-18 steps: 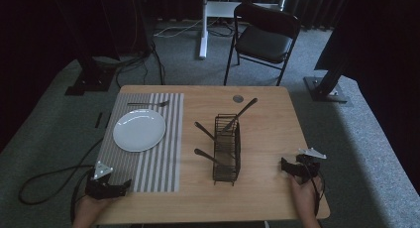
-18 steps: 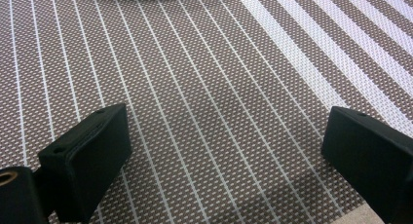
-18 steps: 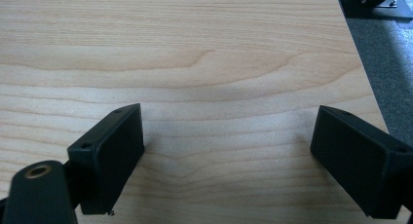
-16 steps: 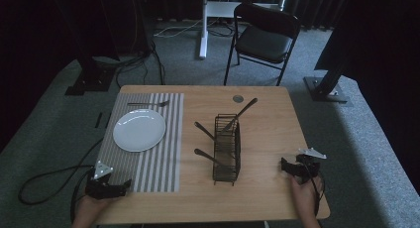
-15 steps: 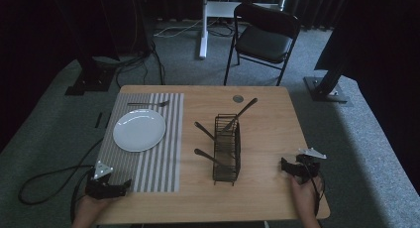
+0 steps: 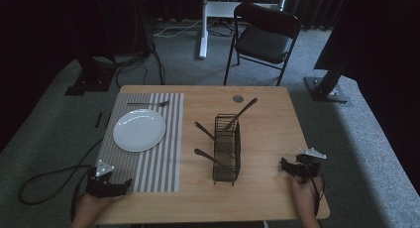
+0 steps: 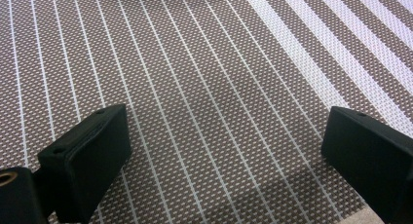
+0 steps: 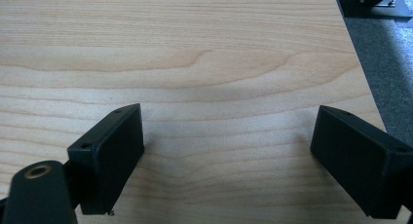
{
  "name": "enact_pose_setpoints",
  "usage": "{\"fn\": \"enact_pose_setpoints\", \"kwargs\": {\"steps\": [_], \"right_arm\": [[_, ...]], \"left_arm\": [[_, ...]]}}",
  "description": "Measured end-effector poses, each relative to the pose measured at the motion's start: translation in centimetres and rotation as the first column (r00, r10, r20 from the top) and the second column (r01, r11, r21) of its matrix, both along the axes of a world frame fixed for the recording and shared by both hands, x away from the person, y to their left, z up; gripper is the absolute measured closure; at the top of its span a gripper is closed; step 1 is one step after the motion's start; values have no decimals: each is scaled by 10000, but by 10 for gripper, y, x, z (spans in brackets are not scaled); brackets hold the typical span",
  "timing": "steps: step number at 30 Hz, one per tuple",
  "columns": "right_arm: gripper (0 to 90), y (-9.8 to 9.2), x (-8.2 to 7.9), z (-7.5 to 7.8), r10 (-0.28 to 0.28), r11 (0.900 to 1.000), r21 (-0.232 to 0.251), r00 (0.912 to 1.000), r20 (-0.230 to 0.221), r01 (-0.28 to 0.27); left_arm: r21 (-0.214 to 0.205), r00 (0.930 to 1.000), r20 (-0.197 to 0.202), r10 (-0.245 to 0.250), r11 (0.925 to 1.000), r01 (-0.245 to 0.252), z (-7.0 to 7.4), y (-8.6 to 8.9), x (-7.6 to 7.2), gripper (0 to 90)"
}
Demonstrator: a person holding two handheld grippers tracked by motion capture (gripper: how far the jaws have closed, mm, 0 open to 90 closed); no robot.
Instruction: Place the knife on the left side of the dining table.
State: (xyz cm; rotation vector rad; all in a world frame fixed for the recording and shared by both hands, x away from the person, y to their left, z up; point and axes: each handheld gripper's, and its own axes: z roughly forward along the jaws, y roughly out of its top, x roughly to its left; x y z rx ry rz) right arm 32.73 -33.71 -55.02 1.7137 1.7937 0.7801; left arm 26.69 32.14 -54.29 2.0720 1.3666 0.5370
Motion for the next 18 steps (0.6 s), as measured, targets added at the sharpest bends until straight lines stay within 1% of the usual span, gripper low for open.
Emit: {"fn": "enact_pose_setpoints", "kwargs": {"steps": [2, 8, 11, 12, 13, 17, 18], "right_arm": [[116, 0, 0, 0, 0, 10000, 0, 10000, 0, 0], [116, 0, 0, 0, -1, 10000, 2, 10000, -1, 1], [116, 0, 0, 0, -6, 10000, 3, 10000, -4, 6], [116, 0, 0, 0, 0, 10000, -2, 10000, -1, 0], [116, 0, 0, 0, -1, 10000, 1, 10000, 0, 1], [116, 0, 0, 0, -2, 10000, 0, 10000, -1, 2], [116, 0, 0, 0, 3, 10000, -6, 10000, 4, -3]], "left_arm": [[21, 10000, -26, -75, 10000, 75, 0, 0, 0, 23], [12, 10000, -36, -69, 10000, 69, 0, 0, -1, 28], [-188, 10000, -58, -56, 9998, 54, 1, 0, -1, 36], [-116, 10000, -71, -65, 9999, 64, 1, 0, -1, 36], [-130, 9999, -74, -103, 9999, 102, 2, -1, -1, 38], [-330, 9998, -65, -197, 9993, 194, 3, -3, -1, 40], [-309, 9998, -98, -189, 9993, 186, 4, -4, -1, 40]]}}
